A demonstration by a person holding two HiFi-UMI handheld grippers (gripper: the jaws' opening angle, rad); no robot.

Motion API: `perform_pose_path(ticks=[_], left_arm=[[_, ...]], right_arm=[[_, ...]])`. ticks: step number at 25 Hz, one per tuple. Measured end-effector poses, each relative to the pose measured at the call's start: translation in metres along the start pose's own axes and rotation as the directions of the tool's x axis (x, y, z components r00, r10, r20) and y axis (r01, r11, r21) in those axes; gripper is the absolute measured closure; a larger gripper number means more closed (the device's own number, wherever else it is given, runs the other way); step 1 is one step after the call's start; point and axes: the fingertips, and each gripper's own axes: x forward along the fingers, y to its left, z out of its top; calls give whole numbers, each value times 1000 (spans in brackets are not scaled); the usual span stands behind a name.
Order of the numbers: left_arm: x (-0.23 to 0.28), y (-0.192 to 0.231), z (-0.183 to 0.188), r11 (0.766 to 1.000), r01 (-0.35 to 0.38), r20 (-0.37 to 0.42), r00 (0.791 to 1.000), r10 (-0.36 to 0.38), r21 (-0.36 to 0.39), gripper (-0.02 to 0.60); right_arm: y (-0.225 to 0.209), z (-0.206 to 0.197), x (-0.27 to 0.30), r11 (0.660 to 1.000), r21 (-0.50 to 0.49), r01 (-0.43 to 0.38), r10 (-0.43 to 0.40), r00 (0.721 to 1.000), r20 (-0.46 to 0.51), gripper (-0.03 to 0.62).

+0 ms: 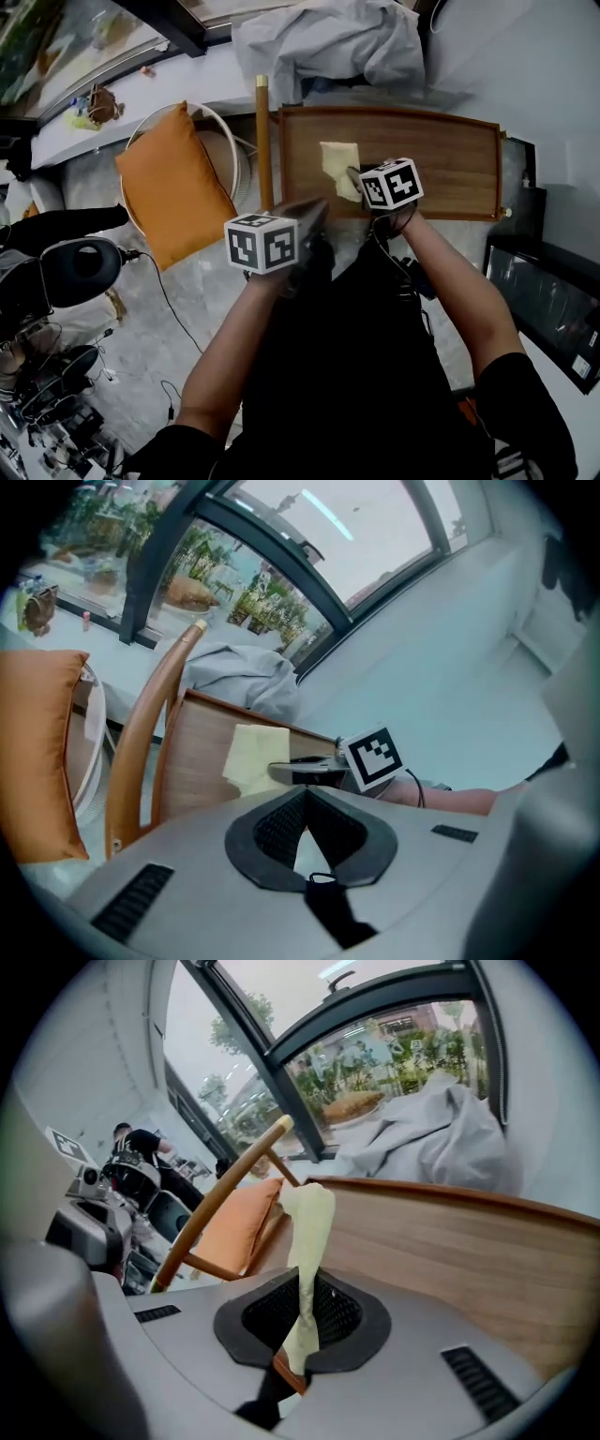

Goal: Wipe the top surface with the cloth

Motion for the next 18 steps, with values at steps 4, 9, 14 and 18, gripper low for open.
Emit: perform_pose_path(ticks=[4, 9, 14, 18], left_arm=[[-21, 12, -16, 1000, -1, -17, 1000, 1, -10, 574], [-38, 24, -36, 1000, 0, -47, 999, 0, -9, 574], [-46, 32, -46, 1000, 0, -60, 998, -1, -14, 572], [-47, 34, -48, 1000, -7, -66, 998, 6, -15, 574]], right_arm=[[62, -3, 51, 994, -30, -105, 103, 993, -59, 562], [109, -20, 97, 981, 45, -188, 192, 974, -121, 562], [101, -40, 125, 994, -52, -96, 83, 976, -202, 562], [97, -45, 128, 993, -98, -64, 40, 973, -229, 562]])
